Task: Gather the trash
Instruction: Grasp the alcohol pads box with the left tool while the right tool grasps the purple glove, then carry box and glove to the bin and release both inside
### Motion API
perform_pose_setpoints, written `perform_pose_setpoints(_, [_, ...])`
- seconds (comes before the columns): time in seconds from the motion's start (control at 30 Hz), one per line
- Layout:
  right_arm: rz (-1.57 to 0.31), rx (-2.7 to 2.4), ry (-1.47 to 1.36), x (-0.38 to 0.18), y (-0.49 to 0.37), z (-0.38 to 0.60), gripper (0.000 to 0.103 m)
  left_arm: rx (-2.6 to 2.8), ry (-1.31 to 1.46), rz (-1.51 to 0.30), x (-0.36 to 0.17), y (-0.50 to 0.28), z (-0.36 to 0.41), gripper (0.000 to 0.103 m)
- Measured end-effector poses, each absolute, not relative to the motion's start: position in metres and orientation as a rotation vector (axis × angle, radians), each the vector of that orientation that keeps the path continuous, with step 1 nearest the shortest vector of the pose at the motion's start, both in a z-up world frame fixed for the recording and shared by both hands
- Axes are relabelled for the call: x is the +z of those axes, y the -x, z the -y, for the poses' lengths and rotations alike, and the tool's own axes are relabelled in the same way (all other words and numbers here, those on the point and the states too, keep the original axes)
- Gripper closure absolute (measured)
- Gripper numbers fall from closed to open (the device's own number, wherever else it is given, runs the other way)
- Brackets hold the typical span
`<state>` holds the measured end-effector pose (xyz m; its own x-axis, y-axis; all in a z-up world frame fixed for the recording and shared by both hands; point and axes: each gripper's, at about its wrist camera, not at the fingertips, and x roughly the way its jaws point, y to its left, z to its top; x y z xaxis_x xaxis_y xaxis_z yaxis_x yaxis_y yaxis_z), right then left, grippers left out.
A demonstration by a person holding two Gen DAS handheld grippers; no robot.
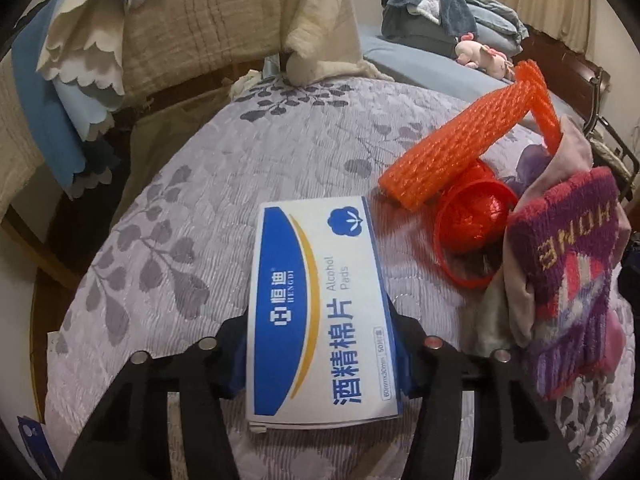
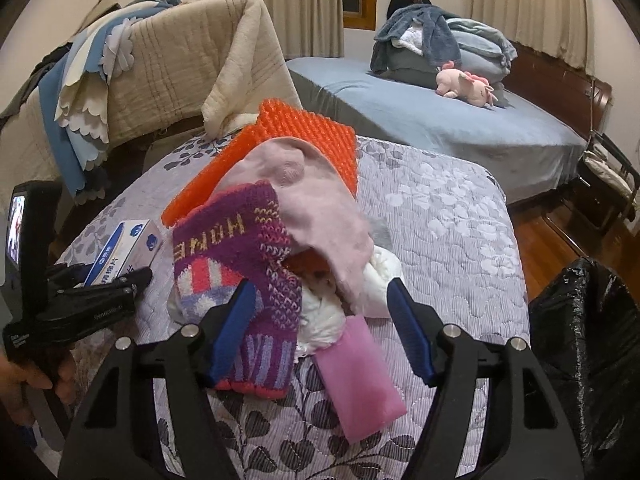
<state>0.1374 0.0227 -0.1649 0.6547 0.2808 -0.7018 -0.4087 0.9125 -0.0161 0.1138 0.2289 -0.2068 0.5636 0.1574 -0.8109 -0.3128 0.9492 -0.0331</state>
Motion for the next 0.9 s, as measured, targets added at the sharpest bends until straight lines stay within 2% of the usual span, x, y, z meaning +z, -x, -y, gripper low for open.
perform_pose_setpoints(0.13, [-0.768,0.414,0.178,-0.168,-0.137,-0.027,0.04,0.279,0.18,-0.906,-0.199,-0.107,-0.23,0.049])
perform_pose_setpoints(0.3, [-0.777,0.452,0.183,-0.172,-0.136,-0.037,0.051,0.281,0.192,-0.875,-0.183,-0.097,-0.232,0.049])
perform_pose_setpoints(0.4, [-0.798,0.474,0.2,-0.176,-0.138,-0.043,0.071,0.271,0.187,-0.856,-0.173,-0.095,-0.23,0.049])
perform_pose_setpoints(0.43, [-0.808,0.484,0.204,-0.177,-0.138,-0.044,0.074,0.267,0.186,-0.85,-0.17,-0.094,-0.229,0.049])
perform_pose_setpoints(0.5, [-0.806,0.49,0.213,-0.178,-0.137,-0.046,0.092,0.258,0.187,-0.84,-0.163,-0.094,-0.226,0.049])
perform_pose_setpoints(0.9, [-0.724,0.55,0.133,-0.125,-0.112,-0.022,0.094,0.228,0.148,-0.766,-0.118,-0.088,-0.2,0.049])
